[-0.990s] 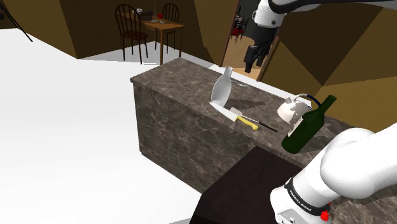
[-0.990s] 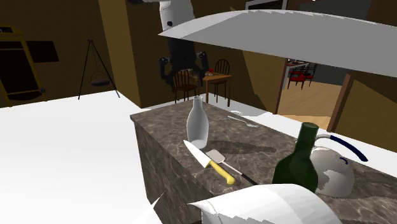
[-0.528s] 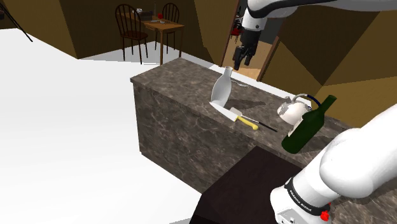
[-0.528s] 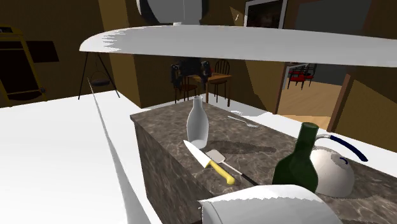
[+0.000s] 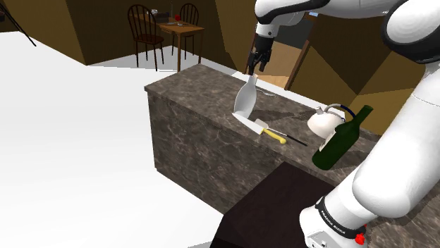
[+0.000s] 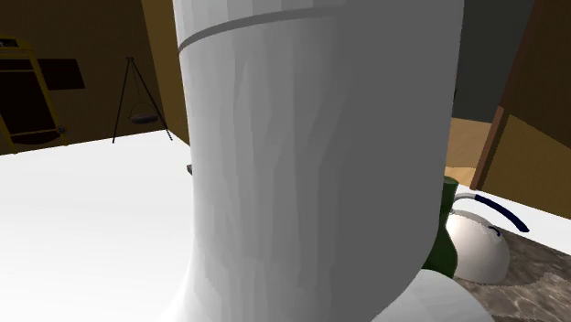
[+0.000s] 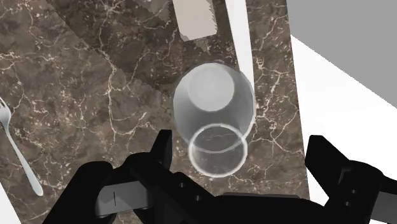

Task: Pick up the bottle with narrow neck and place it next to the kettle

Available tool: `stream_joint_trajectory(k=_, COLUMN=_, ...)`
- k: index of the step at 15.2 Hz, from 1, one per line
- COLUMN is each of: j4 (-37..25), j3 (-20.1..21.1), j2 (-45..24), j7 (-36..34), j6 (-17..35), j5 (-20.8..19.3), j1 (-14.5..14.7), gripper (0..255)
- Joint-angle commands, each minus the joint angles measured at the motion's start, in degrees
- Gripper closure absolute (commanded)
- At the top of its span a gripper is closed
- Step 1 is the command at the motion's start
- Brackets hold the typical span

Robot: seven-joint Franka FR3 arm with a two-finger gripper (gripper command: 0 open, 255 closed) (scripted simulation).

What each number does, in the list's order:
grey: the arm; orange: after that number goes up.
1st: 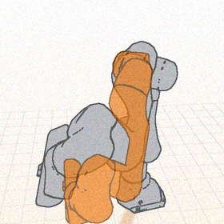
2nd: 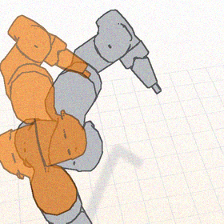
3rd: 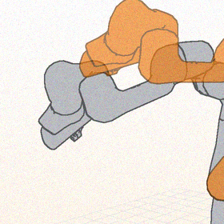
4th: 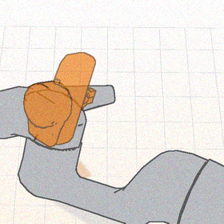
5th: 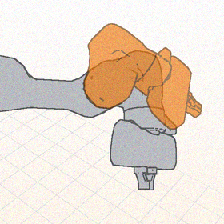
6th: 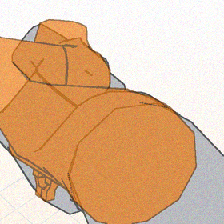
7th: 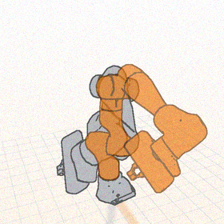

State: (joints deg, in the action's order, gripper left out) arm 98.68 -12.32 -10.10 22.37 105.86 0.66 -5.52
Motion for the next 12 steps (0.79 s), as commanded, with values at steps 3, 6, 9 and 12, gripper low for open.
stream_joint_trajectory(k=3, j4=-3.05, j3=-0.15, j2=-4.67, j7=1.59, j6=1.32, j5=1.69, j1=-0.99, gripper=0)
stream_joint_trajectory(k=6, j4=-1.16, j3=-0.11, j2=-5.0, j7=1.66, j6=3.53, j5=1.78, j1=-0.99, gripper=0)
stream_joint_trajectory(k=9, j4=0.37, j3=-0.08, j2=-5.35, j7=1.73, j6=5.4, j5=1.88, j1=-1.0, gripper=0)
stream_joint_trajectory(k=12, j4=0.35, j3=-0.08, j2=-5.36, j7=1.73, j6=5.39, j5=1.88, j1=-1.0, gripper=0)
